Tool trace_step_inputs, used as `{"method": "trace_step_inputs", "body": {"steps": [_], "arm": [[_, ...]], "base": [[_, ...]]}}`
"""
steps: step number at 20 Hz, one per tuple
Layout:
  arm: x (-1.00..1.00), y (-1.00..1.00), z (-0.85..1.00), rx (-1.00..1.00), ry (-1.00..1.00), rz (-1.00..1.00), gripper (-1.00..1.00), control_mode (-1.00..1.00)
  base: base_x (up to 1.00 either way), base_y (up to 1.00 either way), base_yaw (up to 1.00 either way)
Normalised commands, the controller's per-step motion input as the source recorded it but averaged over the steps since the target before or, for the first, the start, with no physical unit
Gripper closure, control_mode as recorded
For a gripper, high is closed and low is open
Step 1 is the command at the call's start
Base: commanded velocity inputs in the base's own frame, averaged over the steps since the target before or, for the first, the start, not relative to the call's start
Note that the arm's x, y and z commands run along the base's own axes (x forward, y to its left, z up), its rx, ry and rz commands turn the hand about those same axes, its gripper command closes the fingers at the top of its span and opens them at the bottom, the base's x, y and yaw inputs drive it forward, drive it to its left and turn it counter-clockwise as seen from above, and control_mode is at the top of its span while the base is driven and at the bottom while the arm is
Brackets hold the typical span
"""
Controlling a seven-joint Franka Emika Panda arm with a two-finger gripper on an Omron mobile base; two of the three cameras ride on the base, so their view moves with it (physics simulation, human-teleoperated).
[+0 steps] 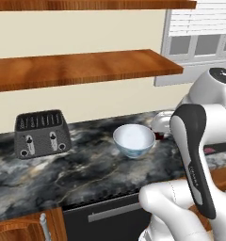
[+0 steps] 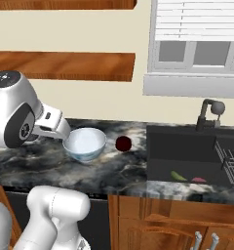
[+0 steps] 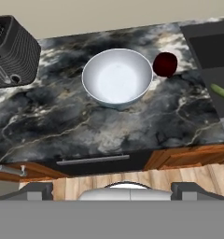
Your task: Clear the mugs and bowl far away from the sink.
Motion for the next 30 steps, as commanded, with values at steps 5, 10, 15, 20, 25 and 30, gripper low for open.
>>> {"method": "trace_step_inputs", "body": {"steps": [5,10,15,20,25,30], "arm": [[0.00,0.00,0.00,0.00,0.00,0.00,-1.00,1.00],[0.12,-0.42,-0.21,0.06,0.03,0.00,-1.00,-1.00],[0.04,-0.38,-0.24,0.12,0.00,0.00,-1.00,-1.00],[0.27,-0.33,-0.59,0.13,0.00,0.00,-1.00,-1.00],[0.54,-0.05,-0.18,0.02,0.00,0.00,-1.00,-1.00],[0.66,-0.13,-0.24,0.02,0.01,0.00,-1.00,-1.00]], "base": [[0.24,-0.27,0.00],[0.00,0.00,0.00],[0.00,0.00,0.00],[0.00,0.00,0.00],[0.00,0.00,0.00],[0.00,0.00,0.00]]}}
